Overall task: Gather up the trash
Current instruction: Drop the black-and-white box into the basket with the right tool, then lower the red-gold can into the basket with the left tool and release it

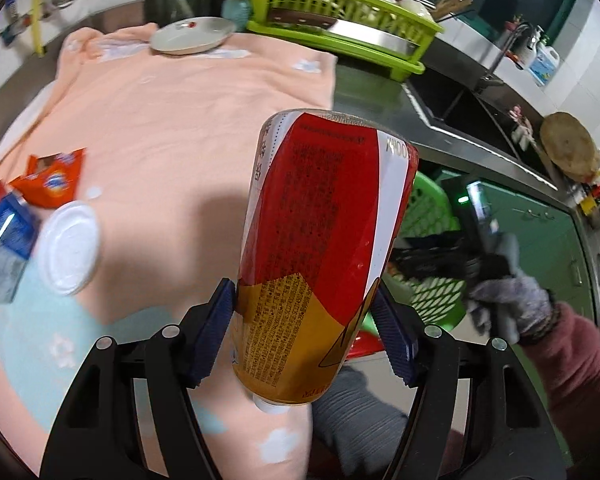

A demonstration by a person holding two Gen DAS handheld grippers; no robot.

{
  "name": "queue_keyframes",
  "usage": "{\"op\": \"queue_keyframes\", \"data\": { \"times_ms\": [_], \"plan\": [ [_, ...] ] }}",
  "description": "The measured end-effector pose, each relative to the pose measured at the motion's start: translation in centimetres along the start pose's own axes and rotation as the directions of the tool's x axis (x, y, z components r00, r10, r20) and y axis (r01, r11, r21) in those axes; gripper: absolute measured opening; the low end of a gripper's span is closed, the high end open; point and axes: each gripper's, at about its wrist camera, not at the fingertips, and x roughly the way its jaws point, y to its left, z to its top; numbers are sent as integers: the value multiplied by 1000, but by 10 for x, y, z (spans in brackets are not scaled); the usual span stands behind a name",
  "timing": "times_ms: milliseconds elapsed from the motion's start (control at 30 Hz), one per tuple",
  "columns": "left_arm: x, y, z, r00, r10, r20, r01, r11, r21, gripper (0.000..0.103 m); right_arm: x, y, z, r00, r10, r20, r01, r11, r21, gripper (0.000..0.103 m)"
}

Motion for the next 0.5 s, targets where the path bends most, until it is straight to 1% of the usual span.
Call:
{"op": "queue_keyframes", "data": {
  "times_ms": [167, 267, 367, 500],
  "plan": [
    [16, -25, 11, 999, -34, -16, 34, 999, 8, 67, 4, -16, 4, 1000, 28, -10, -28, 1000, 10, 47],
    [26, -38, 16, 998, -59, -24, 60, 998, 8, 67, -2, -24, 8, 1000, 5, 11, -5, 1000, -1, 48],
    [38, -52, 20, 996, -82, -38, 82, 997, 10, 67, -13, -31, 7, 999, 24, 29, -24, 1000, 6, 52],
    [56, -66, 26, 993, -100, -68, 101, 995, 6, 67, -47, -43, -5, 995, 42, 88, -43, 999, 10, 52]
  ]
}}
